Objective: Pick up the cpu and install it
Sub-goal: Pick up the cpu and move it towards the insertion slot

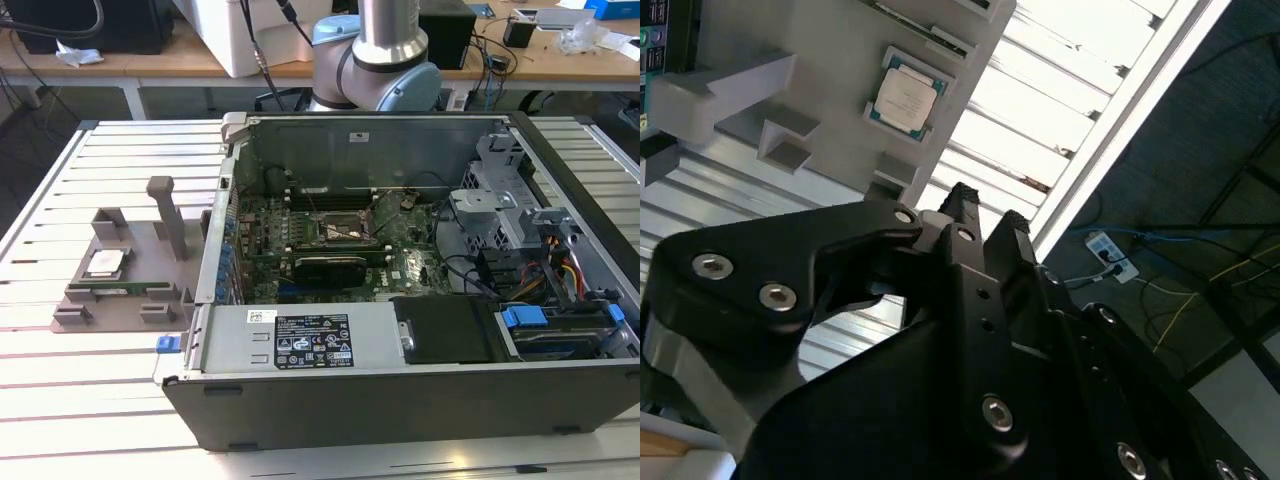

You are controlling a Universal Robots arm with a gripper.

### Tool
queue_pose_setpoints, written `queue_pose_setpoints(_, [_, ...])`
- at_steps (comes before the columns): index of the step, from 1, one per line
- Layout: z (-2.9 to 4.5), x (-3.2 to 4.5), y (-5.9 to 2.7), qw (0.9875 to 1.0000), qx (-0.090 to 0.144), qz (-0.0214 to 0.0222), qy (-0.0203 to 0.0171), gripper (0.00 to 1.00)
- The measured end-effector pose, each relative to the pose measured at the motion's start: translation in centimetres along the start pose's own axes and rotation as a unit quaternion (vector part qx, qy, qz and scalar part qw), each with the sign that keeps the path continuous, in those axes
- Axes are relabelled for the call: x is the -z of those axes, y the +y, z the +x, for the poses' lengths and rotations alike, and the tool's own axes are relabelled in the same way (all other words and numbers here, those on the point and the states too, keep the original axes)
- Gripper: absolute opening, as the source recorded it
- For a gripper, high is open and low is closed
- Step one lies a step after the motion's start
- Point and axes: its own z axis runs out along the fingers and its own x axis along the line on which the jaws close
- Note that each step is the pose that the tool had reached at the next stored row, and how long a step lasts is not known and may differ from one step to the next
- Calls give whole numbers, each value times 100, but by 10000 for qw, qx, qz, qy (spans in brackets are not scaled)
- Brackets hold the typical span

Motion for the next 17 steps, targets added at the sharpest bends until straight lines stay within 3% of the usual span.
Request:
queue_pose_setpoints(5, [3, 0, 0, 10000, 0, 0, 0, 60])
queue_pose_setpoints(7, [5, 0, 0, 10000, -2, -39, 3, 60])
queue_pose_setpoints(9, [3, 0, 0, 10000, -1, -22, 1, 60])
queue_pose_setpoints(11, [-13, -2, 7, 9997, 6, 240, -16, 60])
queue_pose_setpoints(12, [-39, -8, 17, 9996, 8, 289, -13, 60])
queue_pose_setpoints(17, [-124, -65, 49, 9995, 7, 316, 31, 60])
